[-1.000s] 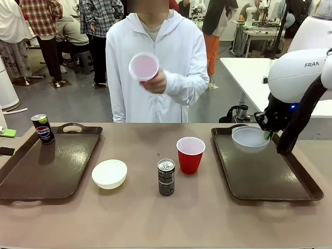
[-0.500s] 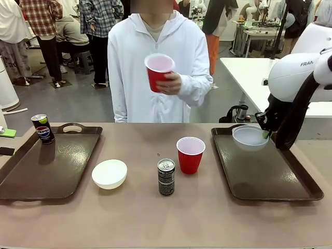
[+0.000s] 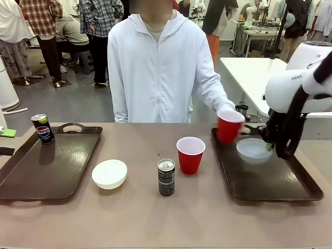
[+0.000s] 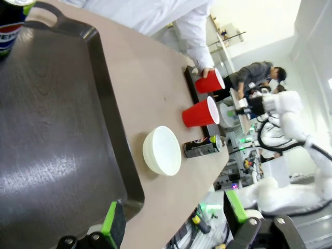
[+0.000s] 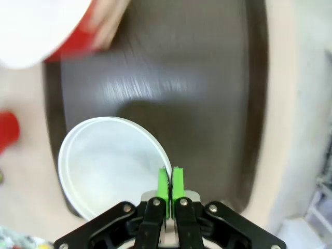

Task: Prepare tableware on both trays.
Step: Pick up a Picnic Bowl from the table and place it on a Handle tray.

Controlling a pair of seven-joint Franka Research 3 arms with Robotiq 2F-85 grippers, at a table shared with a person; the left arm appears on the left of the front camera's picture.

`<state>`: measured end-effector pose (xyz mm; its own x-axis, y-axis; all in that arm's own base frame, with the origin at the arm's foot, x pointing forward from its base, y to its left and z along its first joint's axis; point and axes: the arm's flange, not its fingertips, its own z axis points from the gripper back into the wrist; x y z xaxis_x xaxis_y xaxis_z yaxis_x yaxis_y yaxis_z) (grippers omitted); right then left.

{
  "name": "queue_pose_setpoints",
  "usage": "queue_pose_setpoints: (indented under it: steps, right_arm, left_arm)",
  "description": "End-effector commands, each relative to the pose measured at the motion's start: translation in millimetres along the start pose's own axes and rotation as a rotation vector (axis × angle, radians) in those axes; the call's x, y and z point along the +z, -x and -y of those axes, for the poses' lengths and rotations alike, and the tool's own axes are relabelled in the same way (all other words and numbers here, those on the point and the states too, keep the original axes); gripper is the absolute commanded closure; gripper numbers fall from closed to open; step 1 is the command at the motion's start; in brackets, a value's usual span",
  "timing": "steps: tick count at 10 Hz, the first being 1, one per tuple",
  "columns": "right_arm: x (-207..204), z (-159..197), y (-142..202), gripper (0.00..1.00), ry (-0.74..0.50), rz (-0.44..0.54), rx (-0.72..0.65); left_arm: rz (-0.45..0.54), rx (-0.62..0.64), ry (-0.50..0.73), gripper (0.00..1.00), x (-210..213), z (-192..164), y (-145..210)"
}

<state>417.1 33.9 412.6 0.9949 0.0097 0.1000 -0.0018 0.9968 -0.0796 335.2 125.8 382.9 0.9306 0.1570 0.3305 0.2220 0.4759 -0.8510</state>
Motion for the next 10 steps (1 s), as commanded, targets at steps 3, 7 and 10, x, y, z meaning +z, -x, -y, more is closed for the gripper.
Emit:
queue_pose_setpoints:
  steps: [3, 7, 10]
  right_arm:
    - [63.3, 14.8, 104.2, 0.96, 0.177, -0.067, -0.015]
    - [53.3, 9.0, 92.6, 0.96, 0.155, -0.096, -0.02]
    - [37.0, 1.2, 36.3, 0.96, -0.01, -0.01, 0.016]
  left_arm:
    - [0.005, -0.007, 0.005, 0.0, 1.8, -0.2, 1.0]
    - [0.005, -0.007, 0.005, 0.0, 1.8, -0.2, 1.0]
    - [0.005, -0.007, 0.005, 0.0, 1.8, -0.2, 1.0]
